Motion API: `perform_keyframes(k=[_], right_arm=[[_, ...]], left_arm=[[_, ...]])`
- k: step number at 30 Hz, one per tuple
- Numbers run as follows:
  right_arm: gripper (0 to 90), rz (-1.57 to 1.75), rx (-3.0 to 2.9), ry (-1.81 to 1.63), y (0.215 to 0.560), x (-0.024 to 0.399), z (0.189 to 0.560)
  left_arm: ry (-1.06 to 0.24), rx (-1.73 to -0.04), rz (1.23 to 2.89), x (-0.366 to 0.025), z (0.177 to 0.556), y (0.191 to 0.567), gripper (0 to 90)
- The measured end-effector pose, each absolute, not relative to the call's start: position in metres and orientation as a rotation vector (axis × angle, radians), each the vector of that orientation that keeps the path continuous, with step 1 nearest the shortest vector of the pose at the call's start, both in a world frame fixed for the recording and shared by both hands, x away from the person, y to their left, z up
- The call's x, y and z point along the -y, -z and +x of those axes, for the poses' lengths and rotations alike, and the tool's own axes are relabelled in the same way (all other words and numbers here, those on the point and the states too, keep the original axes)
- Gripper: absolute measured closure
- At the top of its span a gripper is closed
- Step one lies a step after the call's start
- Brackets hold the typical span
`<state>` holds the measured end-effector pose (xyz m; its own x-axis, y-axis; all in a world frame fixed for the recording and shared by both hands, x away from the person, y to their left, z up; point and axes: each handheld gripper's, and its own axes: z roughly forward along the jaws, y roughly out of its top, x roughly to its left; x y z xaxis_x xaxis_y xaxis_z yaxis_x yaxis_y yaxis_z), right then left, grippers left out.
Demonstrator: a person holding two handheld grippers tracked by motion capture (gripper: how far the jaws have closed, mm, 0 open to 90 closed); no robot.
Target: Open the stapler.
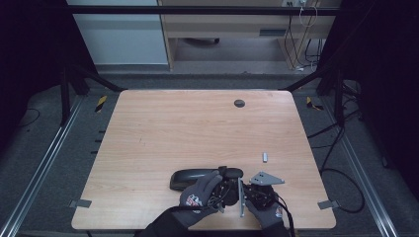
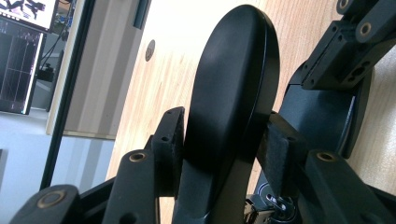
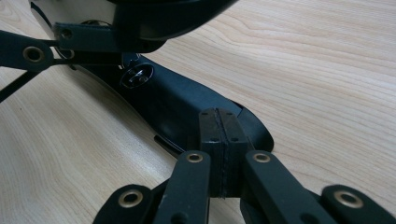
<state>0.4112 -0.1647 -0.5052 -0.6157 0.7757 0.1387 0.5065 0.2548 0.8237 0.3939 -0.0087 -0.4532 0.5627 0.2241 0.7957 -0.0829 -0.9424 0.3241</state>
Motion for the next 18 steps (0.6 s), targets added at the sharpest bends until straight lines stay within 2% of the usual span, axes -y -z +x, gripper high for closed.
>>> perform_keyframes(k=[18], right_arm=[[90.0,1.206,-2.228,-1.31,0.506,0.164,0.411]], left_arm=[[-1.28,-0.204,2.4,-0.003,0.394,0.436,54.7]])
